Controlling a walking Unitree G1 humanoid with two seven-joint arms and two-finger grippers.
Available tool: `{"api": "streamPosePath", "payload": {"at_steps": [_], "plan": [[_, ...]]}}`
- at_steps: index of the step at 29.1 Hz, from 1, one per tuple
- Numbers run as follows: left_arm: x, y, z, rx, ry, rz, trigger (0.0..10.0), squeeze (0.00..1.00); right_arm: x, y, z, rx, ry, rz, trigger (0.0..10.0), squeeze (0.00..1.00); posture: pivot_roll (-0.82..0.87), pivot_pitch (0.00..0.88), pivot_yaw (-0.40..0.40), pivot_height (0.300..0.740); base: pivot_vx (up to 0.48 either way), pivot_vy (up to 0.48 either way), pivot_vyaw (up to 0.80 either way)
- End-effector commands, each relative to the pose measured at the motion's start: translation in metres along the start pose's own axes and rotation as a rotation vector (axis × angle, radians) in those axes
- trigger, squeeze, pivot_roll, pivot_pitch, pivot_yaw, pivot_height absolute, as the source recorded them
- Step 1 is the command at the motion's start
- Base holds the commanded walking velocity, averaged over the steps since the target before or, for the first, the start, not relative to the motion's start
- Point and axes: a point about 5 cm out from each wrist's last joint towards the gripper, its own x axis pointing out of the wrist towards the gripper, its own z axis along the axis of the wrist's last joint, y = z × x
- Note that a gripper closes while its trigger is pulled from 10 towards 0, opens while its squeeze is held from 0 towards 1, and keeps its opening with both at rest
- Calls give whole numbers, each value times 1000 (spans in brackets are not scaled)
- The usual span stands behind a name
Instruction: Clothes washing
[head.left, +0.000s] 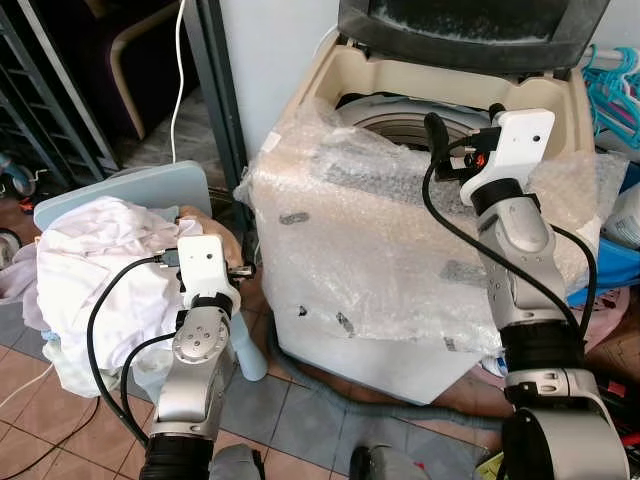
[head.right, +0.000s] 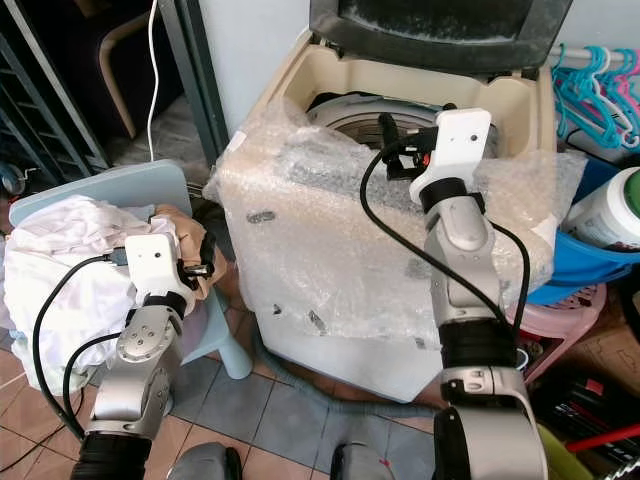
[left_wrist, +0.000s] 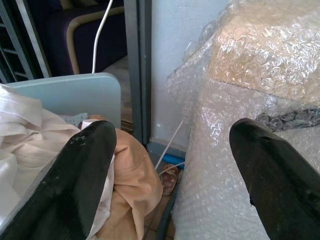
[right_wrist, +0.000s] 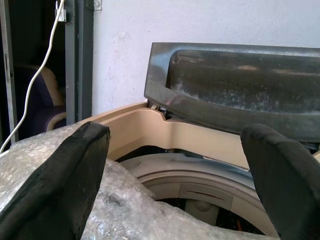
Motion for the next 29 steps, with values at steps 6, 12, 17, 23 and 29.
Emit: {"api": "streamPosePath", "payload": {"at_steps": [6, 12, 17, 23, 29], "plan": [[2, -4, 2, 0, -6, -12, 10000, 0, -13, 29, 6, 38, -9, 25, 10000, 0, -32, 16, 24, 740, 0, 480, 800], [3, -1, 2, 5, -4, 3, 10000, 0, -20, 37, 8, 61, 17, 29, 10000, 0, -26, 14, 19, 740, 0, 480, 800], [2, -2, 2, 5, -9, 0, 10000, 0, -20, 36, 6, 63, 33, 44, 10000, 0, -31, 13, 18, 740, 0, 471, 800], [0, -3, 4, 11, -43, -13, 10000, 0, -35, 33, -15, 37, 145, 61, 10000, 0, -37, 10, 20, 740, 0, 215, 554], [-5, 7, 3, 19, -55, -7, 10000, 0, -58, 28, -43, 15, 260, 49, 10000, 0, -36, 10, 19, 740, 0, 0, 0]]}}
